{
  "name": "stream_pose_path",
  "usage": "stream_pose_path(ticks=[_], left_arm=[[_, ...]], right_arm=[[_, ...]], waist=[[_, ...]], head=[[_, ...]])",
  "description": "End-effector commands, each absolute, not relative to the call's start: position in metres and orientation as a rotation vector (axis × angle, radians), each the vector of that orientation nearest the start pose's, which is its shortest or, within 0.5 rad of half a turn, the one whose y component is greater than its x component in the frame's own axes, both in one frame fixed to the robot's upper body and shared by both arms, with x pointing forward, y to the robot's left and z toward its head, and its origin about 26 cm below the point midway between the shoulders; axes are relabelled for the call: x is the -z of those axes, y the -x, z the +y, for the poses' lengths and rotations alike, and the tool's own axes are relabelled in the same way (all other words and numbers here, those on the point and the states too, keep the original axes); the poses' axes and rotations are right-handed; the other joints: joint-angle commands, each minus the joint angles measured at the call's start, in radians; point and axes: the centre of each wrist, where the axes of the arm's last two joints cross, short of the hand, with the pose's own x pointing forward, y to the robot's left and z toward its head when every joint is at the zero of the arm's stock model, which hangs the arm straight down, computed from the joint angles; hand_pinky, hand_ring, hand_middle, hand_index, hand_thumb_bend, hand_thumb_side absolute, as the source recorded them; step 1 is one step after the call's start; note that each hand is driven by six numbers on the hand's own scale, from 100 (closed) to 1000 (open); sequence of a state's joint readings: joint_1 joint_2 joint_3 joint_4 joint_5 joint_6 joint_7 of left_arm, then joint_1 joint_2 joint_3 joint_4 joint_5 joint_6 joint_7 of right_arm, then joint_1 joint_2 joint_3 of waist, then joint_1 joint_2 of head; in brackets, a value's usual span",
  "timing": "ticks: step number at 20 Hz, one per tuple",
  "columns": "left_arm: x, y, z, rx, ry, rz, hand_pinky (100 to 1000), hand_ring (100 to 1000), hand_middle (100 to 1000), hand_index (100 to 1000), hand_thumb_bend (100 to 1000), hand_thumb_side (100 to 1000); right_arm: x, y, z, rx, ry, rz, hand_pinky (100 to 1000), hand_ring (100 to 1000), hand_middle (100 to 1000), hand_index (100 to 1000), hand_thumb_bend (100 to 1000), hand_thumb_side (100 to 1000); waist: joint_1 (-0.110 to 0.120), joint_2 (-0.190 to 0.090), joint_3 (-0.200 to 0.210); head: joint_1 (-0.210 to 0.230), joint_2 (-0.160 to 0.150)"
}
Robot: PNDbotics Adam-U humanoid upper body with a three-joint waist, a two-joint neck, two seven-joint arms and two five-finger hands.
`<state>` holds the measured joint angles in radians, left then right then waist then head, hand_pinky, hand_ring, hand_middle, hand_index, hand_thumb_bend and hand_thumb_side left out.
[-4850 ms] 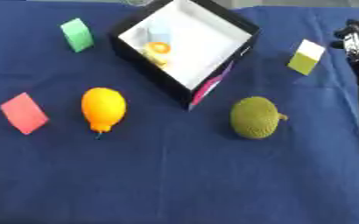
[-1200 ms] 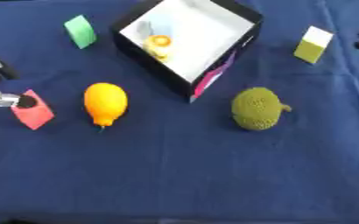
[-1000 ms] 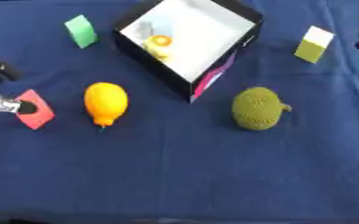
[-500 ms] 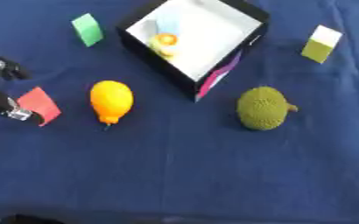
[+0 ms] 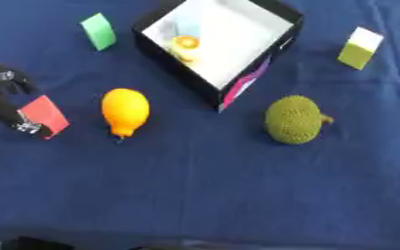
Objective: Pick up objects on the table and place them in the box.
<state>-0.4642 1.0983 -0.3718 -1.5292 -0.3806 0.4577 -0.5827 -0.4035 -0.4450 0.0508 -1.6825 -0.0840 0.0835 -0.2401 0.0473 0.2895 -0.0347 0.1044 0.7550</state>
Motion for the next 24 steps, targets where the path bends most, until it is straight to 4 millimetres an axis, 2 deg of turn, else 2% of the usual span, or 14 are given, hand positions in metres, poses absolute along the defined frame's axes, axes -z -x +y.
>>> stream_pose_path(ticks=[1,6,13,14,19,22,24], left_arm=[[-0.221,-0.349,0.394,1.223,-0.859,-0.757,820,831,766,825,627,350],[-0.221,-0.354,0.389,1.229,-0.835,-0.778,782,793,728,782,589,314],[-0.219,-0.356,0.386,1.268,-0.828,-0.76,758,768,696,730,536,100],[-0.219,-0.356,0.386,1.272,-0.827,-0.755,758,768,696,730,536,100],[-0.221,-0.357,0.384,1.27,-0.823,-0.763,732,739,652,647,412,100],[-0.233,-0.355,0.379,1.268,-0.848,-0.823,720,727,635,605,378,100],[-0.256,-0.352,0.371,1.263,-0.904,-0.921,714,724,624,584,355,100]], right_arm=[[-0.178,-0.353,-0.289,-0.199,0.369,-2.026,978,767,722,858,100,652],[-0.177,-0.353,-0.289,-0.201,0.366,-2.025,978,767,722,858,100,653],[-0.177,-0.353,-0.288,-0.204,0.364,-2.025,978,767,721,858,100,654],[-0.177,-0.353,-0.288,-0.204,0.364,-2.025,978,767,721,858,100,654],[-0.177,-0.353,-0.288,-0.207,0.363,-2.024,978,767,721,858,100,656],[-0.177,-0.353,-0.289,-0.204,0.366,-2.024,978,767,721,858,100,656],[-0.177,-0.353,-0.29,-0.202,0.369,-2.025,978,767,721,858,100,654]], waist=[[0.011,-0.062,0.0],[0.01,-0.062,0.0],[0.011,-0.062,-0.001],[0.011,-0.063,-0.001],[0.011,-0.063,-0.001],[0.011,-0.062,-0.001],[0.011,-0.064,0.002]], head=[[0.002,0.005],[0.004,0.007],[0.008,0.009],[0.008,0.01],[0.009,0.01],[0.008,0.011],[0.005,0.014]])
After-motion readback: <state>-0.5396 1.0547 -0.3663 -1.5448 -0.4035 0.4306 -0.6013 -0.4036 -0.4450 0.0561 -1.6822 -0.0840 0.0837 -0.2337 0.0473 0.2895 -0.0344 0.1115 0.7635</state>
